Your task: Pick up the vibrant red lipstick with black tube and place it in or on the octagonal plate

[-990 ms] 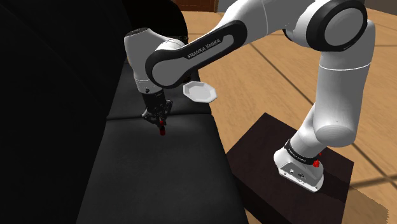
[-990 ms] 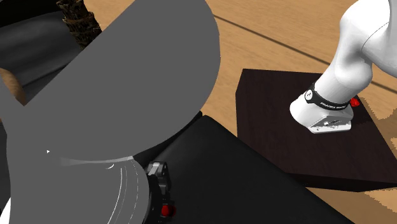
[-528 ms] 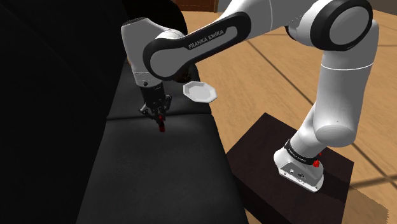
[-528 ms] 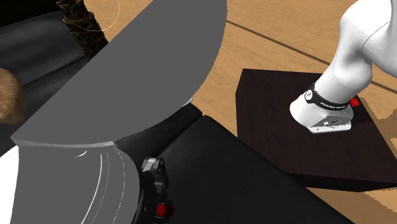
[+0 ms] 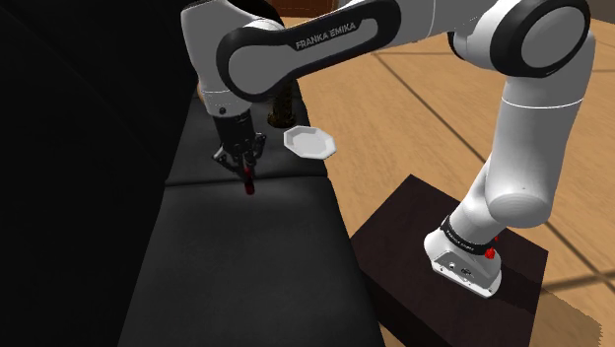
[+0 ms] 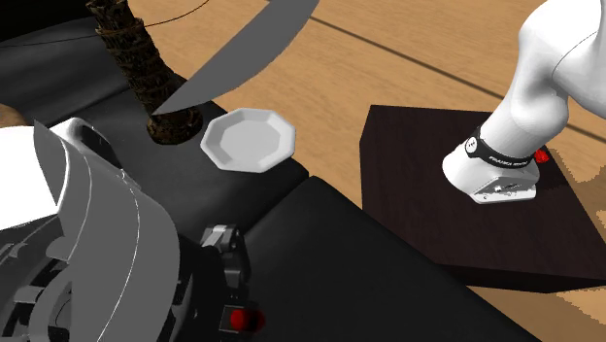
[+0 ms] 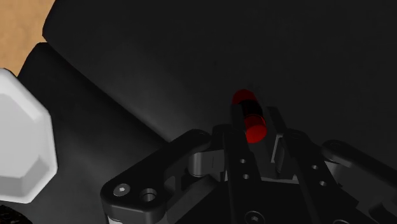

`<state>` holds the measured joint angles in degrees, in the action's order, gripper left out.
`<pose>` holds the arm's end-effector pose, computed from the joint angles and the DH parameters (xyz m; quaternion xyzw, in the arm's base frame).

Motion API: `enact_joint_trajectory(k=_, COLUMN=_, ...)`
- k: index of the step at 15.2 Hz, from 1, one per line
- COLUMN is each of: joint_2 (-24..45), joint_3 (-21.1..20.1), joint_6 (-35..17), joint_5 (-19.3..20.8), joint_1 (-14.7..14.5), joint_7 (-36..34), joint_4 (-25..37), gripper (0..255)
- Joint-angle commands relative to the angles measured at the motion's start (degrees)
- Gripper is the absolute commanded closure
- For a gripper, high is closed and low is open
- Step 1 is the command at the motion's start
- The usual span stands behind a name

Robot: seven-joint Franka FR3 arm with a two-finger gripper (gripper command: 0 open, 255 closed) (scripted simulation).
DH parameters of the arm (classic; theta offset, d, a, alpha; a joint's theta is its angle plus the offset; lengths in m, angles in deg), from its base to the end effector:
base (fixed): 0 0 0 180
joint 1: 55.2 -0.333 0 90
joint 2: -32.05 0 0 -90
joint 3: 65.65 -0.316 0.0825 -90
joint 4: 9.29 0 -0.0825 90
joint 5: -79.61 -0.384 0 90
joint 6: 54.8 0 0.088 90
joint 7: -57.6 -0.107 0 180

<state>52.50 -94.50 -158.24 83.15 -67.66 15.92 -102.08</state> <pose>0.5044 0.3916 0.4284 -0.9964 0.0021 0.0842 0.0000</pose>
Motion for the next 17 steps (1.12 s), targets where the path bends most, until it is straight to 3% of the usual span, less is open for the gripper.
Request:
enact_joint_trajectory(k=1, joint_2=-0.3, joint_3=-0.1, joint_6=1.5, joint_5=-0.2, joint_1=0.0, joint_7=0.0, joint_4=1.3, gripper=255)
enact_joint_trajectory(k=3, joint_2=-0.5, joint_3=-0.1, joint_6=2.3, joint_5=-0.2, joint_1=0.0, joint_7=0.0, joint_4=1.9, gripper=255)
enact_joint_trajectory(k=17, joint_2=-10.5, joint_3=5.8, joint_6=2.4, joint_5=-3.3, joint_1=13.2, joint_7=19.1, joint_4=-8.0, gripper=255)
